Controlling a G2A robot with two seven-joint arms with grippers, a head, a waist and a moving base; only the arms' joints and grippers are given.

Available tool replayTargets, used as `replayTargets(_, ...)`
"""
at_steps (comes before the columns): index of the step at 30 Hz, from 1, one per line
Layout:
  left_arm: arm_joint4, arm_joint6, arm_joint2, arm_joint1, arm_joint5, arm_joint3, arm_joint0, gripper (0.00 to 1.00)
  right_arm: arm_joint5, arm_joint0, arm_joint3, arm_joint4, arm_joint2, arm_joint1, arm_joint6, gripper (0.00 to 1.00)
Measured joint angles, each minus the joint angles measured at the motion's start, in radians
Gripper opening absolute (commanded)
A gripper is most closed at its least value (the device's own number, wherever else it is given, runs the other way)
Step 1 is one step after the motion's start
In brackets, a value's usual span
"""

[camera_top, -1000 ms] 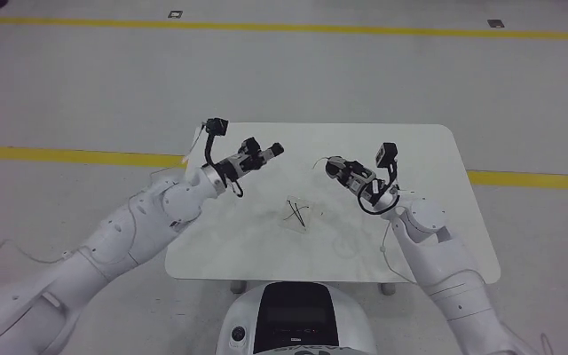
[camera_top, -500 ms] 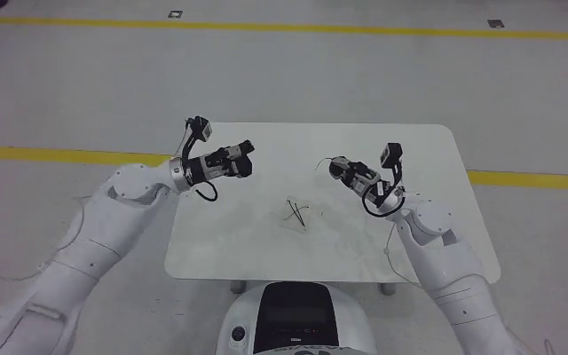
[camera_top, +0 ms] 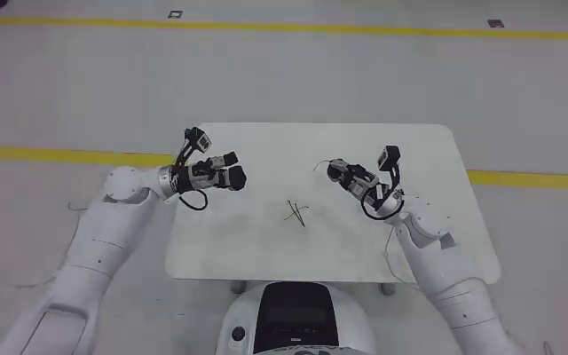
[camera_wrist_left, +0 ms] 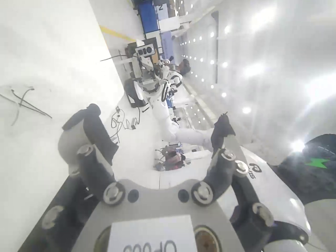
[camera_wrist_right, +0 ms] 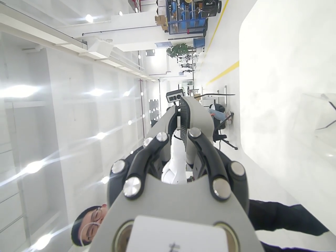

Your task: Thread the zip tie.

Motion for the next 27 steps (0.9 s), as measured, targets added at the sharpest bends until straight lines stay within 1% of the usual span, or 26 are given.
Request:
replayTargets(1, -0.008, 0.006, 0.002, -0.002, 0.008, -0.004, 0.007, 1.0, -0.002, -0.002, 0.0, 0.005, -0.002, -0.001, 0.003, 0.0)
replayTargets(2, -0.03, 0.014, 0.004, -0.006, 0.024, -0.011, 0.02, 1.0, -0.009, -0.003, 0.002, 0.022, -0.005, -0.002, 0.017, 0.0)
replayTargets(3, -0.088, 0.009, 0.005, -0.013, 0.054, -0.015, 0.039, 1.0, -0.027, -0.002, 0.011, 0.053, -0.007, -0.002, 0.054, 0.0)
replayTargets(4, -0.15, -0.009, 0.007, -0.017, 0.082, -0.01, 0.048, 1.0, -0.043, 0.001, 0.023, 0.076, -0.007, -0.003, 0.085, 0.0)
replayTargets(5, -0.214, -0.035, 0.009, -0.02, 0.11, -0.002, 0.052, 1.0, -0.059, 0.005, 0.036, 0.097, -0.007, -0.003, 0.115, 0.0)
replayTargets(6, -0.293, -0.074, 0.015, -0.024, 0.146, 0.009, 0.051, 1.0, -0.076, 0.012, 0.055, 0.122, -0.007, -0.004, 0.151, 0.0)
replayTargets(8, -0.391, -0.132, 0.027, -0.031, 0.194, 0.022, 0.046, 1.0, -0.096, 0.025, 0.084, 0.171, -0.012, -0.006, 0.207, 0.0)
replayTargets(10, -0.428, -0.136, 0.042, -0.034, 0.219, 0.022, 0.043, 1.0, -0.105, 0.038, 0.109, 0.21, -0.021, -0.01, 0.247, 0.0)
replayTargets(11, -0.427, -0.134, 0.048, -0.034, 0.224, 0.025, 0.041, 1.0, -0.107, 0.044, 0.12, 0.232, -0.028, -0.012, 0.265, 0.0)
replayTargets(15, -0.368, -0.131, 0.081, -0.033, 0.239, 0.054, 0.028, 1.0, -0.111, 0.084, 0.163, 0.32, -0.08, -0.027, 0.332, 0.0)
replayTargets(19, -0.403, -0.131, 0.113, -0.045, 0.239, 0.08, 0.014, 1.0, -0.122, 0.115, 0.189, 0.366, -0.131, -0.041, 0.378, 0.0)
replayTargets(22, -0.393, -0.131, 0.119, -0.046, 0.232, 0.087, 0.01, 1.0, -0.123, 0.117, 0.191, 0.355, -0.133, -0.041, 0.38, 0.0)
replayTargets(26, -0.393, -0.131, 0.118, -0.046, 0.232, 0.086, 0.01, 1.0, -0.123, 0.116, 0.19, 0.355, -0.132, -0.041, 0.379, 0.0)
replayTargets(27, -0.391, -0.124, 0.121, -0.047, 0.236, 0.08, 0.014, 1.0, -0.122, 0.115, 0.187, 0.355, -0.133, -0.041, 0.375, 0.0)
